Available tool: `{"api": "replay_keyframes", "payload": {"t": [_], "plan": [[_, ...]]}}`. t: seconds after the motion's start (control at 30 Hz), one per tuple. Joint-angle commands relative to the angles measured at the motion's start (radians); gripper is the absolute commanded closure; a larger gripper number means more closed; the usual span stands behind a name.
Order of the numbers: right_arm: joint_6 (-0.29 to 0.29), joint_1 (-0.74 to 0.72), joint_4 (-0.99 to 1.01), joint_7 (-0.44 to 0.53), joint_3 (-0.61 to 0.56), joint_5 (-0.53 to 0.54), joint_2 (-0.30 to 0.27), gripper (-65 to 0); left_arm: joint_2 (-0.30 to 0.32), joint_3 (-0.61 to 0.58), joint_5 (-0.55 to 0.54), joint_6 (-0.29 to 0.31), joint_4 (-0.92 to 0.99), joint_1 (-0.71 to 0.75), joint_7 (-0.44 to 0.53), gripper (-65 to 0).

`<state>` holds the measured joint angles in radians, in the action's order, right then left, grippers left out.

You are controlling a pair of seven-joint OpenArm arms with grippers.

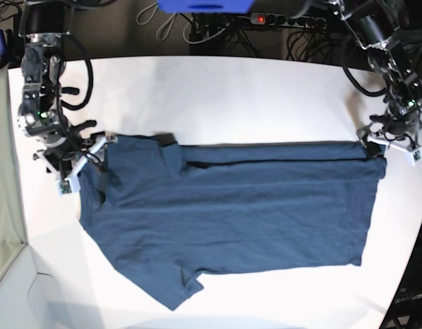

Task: Layout the t-shirt on the table in an organized manner, then fold the t-shirt properly
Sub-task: 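Lower the folded shoulder edge with both grippers onto the shirt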

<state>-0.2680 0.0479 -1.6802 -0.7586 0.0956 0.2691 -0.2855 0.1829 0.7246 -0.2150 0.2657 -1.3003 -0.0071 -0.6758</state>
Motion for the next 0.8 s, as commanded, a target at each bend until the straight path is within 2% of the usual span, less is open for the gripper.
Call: {"api": "replay_keyframes", "payload": {"t": [0.0,0.13,0.3,0.4,0.57,0.63,0.77], "plan": [[-0.004,-0.013,-0.021,0.021,0.005,0.003,-0.011,-38.4,0.022,0.002,-0.01,0.002,0.0,-0.014,0.018,-58.1],[-0.004,-0.013,-0.021,0.021,0.005,0.003,-0.011,-38.4,0.036,0.002,-0.017,0.002,0.052,-0.021,0.021,-58.1],[-0.004,-0.013,-0.021,0.021,0.005,0.003,-0.011,-38.4,0.036,-0.007,-0.01,0.002,0.061,-0.02,0.081,-56.5],[-0.004,-0.013,-0.021,0.021,0.005,0.003,-0.011,-38.4,0.034,-0.007,-0.01,0.004,0.061,-0.02,0.084,-47.3],[-0.004,-0.013,-0.021,0.021,0.005,0.003,-0.011,-38.4,0.034,-0.007,-0.01,0.004,0.063,-0.02,0.086,-24.6],[-0.004,-0.013,-0.021,0.021,0.005,0.003,-0.013,-38.4,0.034,-0.007,-0.01,0.004,0.063,-0.02,0.087,-17.9],[-0.004,-0.013,-0.021,0.021,0.006,0.003,-0.014,-38.4,0.034,-0.007,-0.01,0.004,0.063,-0.021,0.087,-18.0]]}}
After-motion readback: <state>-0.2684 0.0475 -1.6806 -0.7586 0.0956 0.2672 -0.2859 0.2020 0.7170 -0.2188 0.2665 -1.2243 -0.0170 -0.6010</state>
